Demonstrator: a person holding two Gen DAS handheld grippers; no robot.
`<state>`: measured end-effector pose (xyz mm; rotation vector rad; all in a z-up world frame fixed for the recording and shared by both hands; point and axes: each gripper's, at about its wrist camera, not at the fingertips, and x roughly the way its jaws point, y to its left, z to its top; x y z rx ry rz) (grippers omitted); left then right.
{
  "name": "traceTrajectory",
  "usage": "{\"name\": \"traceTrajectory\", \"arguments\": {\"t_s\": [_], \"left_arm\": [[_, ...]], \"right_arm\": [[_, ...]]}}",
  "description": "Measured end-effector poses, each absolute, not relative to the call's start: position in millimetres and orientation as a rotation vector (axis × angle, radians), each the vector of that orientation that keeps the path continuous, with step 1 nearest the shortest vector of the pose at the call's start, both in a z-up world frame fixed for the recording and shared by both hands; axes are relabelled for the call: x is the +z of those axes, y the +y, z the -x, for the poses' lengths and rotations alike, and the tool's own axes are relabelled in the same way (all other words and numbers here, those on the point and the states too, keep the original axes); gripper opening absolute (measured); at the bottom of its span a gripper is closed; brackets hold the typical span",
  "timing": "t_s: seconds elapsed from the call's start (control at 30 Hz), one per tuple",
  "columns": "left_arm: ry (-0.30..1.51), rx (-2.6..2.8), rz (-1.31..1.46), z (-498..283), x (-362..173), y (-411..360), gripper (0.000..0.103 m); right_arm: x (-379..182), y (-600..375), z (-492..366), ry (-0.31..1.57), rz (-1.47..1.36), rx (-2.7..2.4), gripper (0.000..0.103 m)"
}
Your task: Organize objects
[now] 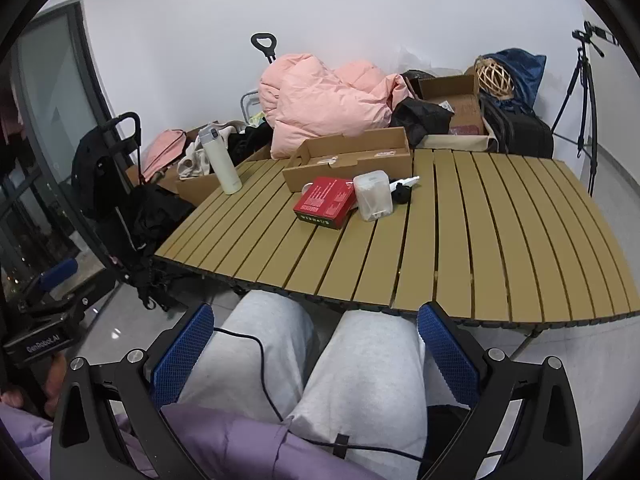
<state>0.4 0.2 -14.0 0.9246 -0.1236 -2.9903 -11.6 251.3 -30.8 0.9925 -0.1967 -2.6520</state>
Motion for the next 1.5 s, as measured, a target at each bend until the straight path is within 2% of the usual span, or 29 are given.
{"name": "traceTrajectory", "arguments": {"t_s": [0.23, 0.4, 0.67, 0.87, 1.07, 1.3, 1.43, 1.5], "left_arm": [[-0.103, -3.031, -0.792, -8, -9, 0, 0.103], [-0.125, -3.023, -0.833, -3, -11, 0, 0.103], [-0.136, -2.999, -0.961, 13, -24, 1, 0.103], [-0.094, -2.961, -1.116, 53, -45, -3, 0.103], [-0.101, -2.945, -1.125, 101, -53, -4, 0.103], [-0.100, -2.894, -1.202, 172, -83, -7, 0.103], [-0.095, -2.933, -1.237, 223, -104, 0, 0.103], [-0.059, -2.969, -1.247, 248, -113, 3, 0.100]], "right_arm": [[-31, 249, 9, -0.165, -0.949, -2.712, 0.103], [-32, 232, 8, 0.007, -0.922, -2.703, 0.103], [-42, 238, 18, -0.077, -1.018, -2.619, 0.103], [-52, 233, 28, 0.014, -0.993, -2.657, 0.103], [-65, 237, 74, 0.095, -1.028, -2.738, 0.103], [-82, 242, 147, 0.077, -1.067, -2.696, 0.103], [-104, 228, 196, 0.025, -1.095, -2.623, 0.088], [-116, 220, 218, 0.006, -1.124, -2.598, 0.088]]}}
